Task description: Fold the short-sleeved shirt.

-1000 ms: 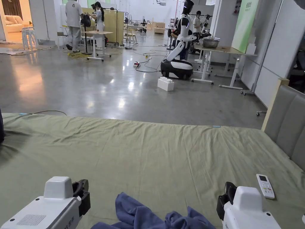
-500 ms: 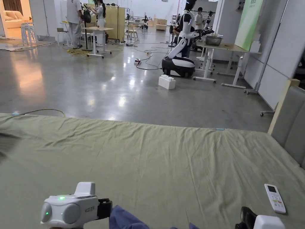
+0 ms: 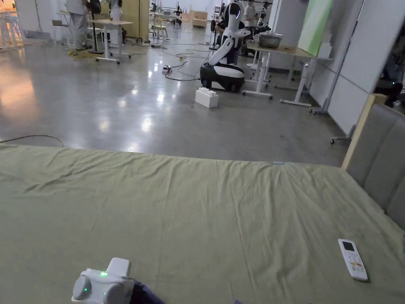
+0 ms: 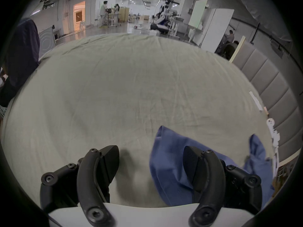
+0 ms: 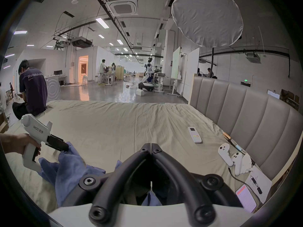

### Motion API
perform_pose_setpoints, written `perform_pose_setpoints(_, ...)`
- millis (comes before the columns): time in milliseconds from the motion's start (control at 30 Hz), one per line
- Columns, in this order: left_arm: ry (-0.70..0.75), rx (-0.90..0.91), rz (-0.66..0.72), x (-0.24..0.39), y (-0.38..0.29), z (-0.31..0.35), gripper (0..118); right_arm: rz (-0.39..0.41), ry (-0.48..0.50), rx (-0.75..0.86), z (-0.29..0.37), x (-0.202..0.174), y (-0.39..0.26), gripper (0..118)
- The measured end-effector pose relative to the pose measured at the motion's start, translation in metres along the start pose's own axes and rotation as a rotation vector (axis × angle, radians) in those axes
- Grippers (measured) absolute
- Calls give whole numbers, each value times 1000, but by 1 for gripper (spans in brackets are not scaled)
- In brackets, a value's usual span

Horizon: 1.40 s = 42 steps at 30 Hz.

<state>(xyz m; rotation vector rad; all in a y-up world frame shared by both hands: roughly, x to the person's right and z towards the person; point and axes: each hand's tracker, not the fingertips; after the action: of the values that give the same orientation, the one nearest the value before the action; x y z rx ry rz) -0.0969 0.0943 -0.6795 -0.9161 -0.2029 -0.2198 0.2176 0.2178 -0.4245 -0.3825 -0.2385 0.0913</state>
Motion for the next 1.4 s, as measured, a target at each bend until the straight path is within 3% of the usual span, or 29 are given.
perform_pose_setpoints(100,13,25,-60,15,-7,0,80,-7,0,-29,-8,0,-7,0)
perform_pose_setpoints(167,-12,23,-42,15,-6,5,68,-19,4,-49,-13,1,-10,0)
perform_pose_setpoints(267,-76,3,6,6,-1,15,61,-41,20,-97,-25,4,-12,0)
perform_pose_setpoints(300,-118,-9,36,1,0,21,53,-37,35,-126,-31,6,-11,0)
perform_pose_setpoints(367,-134,48,58,-6,-3,36,12,-38,76,-173,-44,8,-10,0)
perform_pose_setpoints(400,-135,76,65,-10,-6,46,6,-29,91,-203,-52,10,-9,0)
perform_pose_setpoints(633,-181,240,107,-29,-25,121,5,37,213,-441,-120,3,-2,1)
perform_pose_setpoints(700,-181,275,111,-33,-31,135,5,69,258,-510,-139,-3,-3,19)
perform_pose_setpoints(767,-177,285,102,-34,-38,148,5,81,267,-523,-153,-10,-8,60)
perform_pose_setpoints(800,-172,298,91,-34,-41,153,5,93,272,-546,-159,-15,-11,72)
perform_pose_setpoints(967,-170,309,91,-31,-55,161,5,106,311,-714,-190,-33,-35,84)
perform_pose_setpoints(1067,-166,291,108,-31,-59,160,5,160,286,-657,-185,-41,-39,78)
perform_pose_setpoints(1100,-164,291,109,-31,-60,159,5,159,297,-676,-184,-42,-36,68)
perform_pose_setpoints(1233,-154,295,125,-34,-60,163,5,125,291,-665,-179,-38,-33,62)
perform_pose_setpoints(1267,-152,299,132,-35,-59,165,5,113,290,-666,-177,-36,-32,51)
perform_pose_setpoints(1333,-156,314,144,-38,-57,173,5,87,243,-577,-164,-29,-25,2)
perform_pose_setpoints(1400,-155,332,143,-41,-53,182,5,93,230,-506,-150,-24,-14,2)
